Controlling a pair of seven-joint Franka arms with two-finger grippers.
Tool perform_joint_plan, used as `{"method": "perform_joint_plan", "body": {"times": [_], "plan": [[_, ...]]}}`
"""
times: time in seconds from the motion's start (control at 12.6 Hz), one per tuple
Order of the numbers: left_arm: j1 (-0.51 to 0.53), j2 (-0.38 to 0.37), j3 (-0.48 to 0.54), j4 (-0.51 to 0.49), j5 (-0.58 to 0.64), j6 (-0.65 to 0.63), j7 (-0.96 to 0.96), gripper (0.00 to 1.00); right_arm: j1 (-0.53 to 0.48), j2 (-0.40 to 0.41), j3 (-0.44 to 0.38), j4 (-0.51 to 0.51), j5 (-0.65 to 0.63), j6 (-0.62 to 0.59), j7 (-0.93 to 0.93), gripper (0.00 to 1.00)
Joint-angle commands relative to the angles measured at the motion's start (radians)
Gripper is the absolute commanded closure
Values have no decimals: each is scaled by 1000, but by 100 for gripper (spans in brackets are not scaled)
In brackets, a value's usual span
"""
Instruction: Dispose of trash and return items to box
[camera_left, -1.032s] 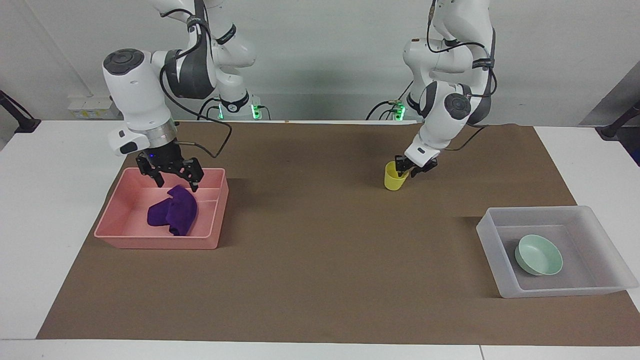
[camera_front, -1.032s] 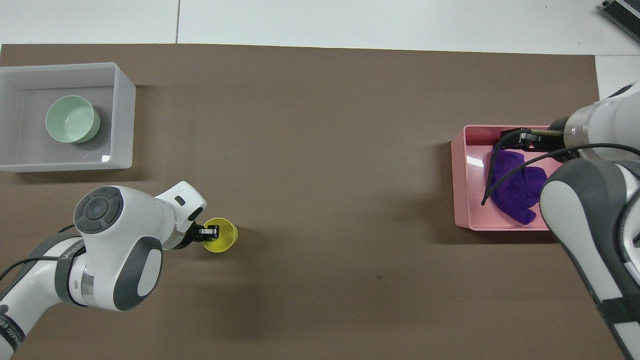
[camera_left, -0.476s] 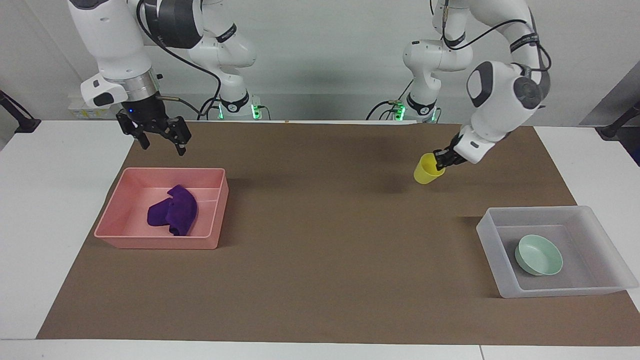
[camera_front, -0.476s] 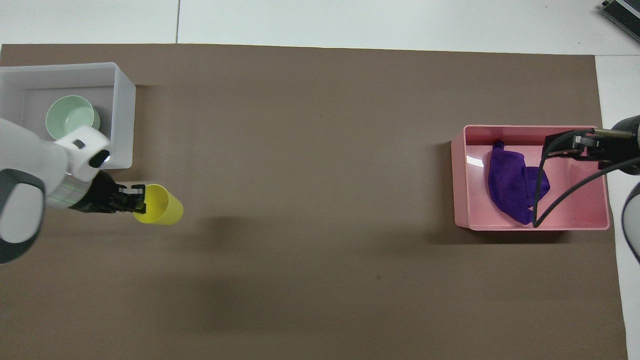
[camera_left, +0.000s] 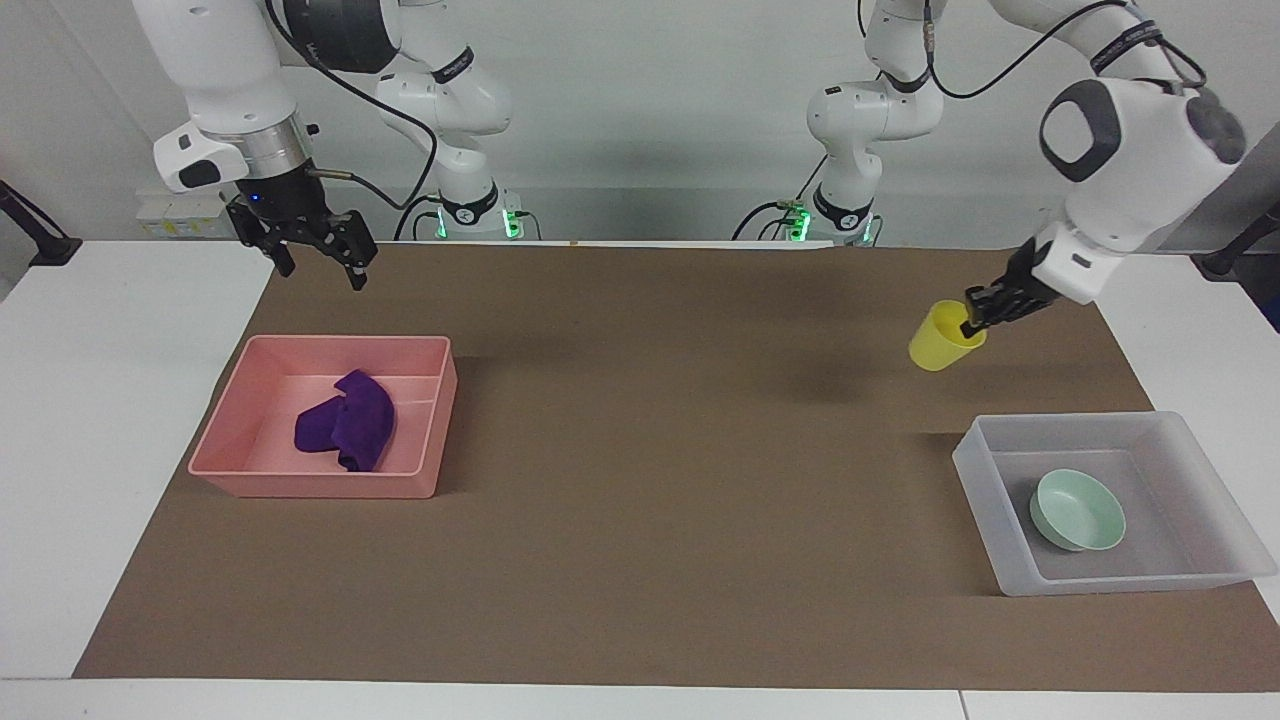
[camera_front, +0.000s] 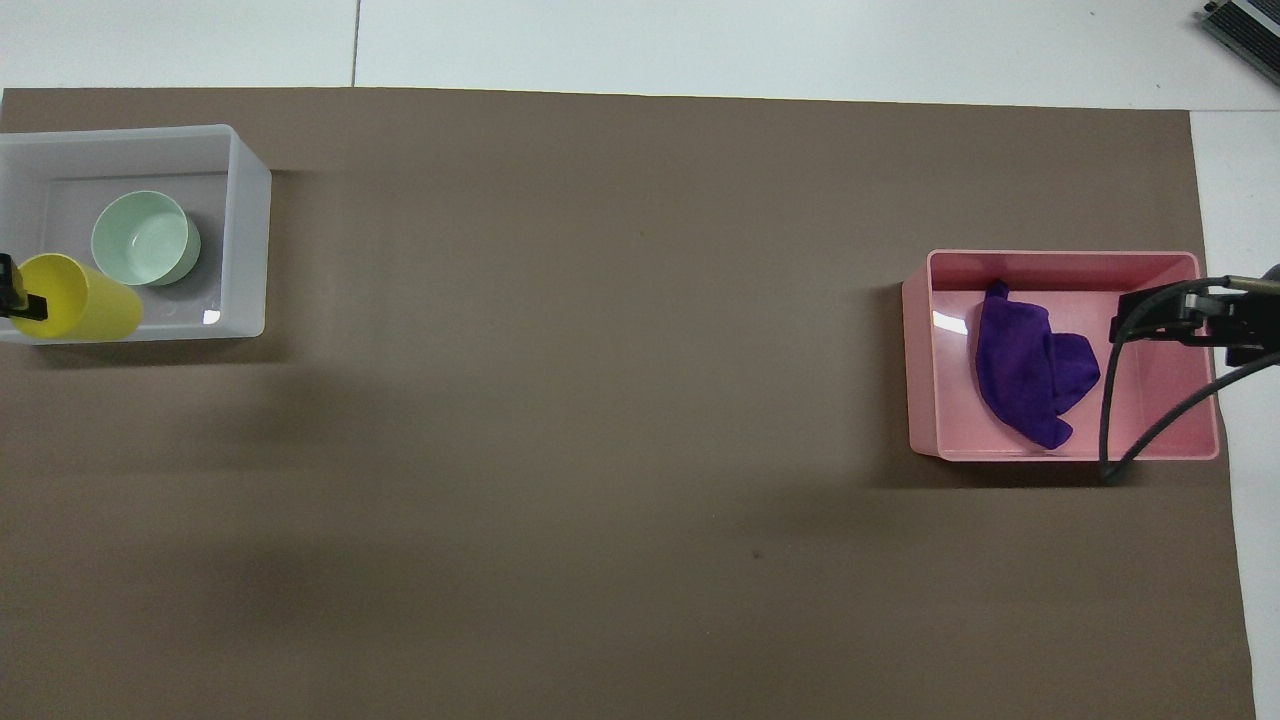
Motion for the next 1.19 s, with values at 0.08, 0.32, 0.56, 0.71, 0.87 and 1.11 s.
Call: {"method": "perform_joint_plan", "body": {"times": [0.08,0.32,0.56,0.71,0.87,1.11], "plan": [[39,295,-11,235,21,148,8,100,-32,13,-1,29,35,-39,-63,0],[41,373,-11,232,24,220,8,100,-24,5,-1,12,35,-38,-60,0],[31,399,-11,232,21,244,3,100,-21,-4,-1,-8,35,-33,-57,0],[33,398,-11,231,21,238,9,1,-21,-4,-1,-8,35,-35,-57,0],[28,375,-11,241,21,223,1,0,-22,-7,-1,-8,35,-35,-59,0],[21,254,-22,240,15,98,0,0,-21,-7,1,-7,35,-35,-56,0]]}}
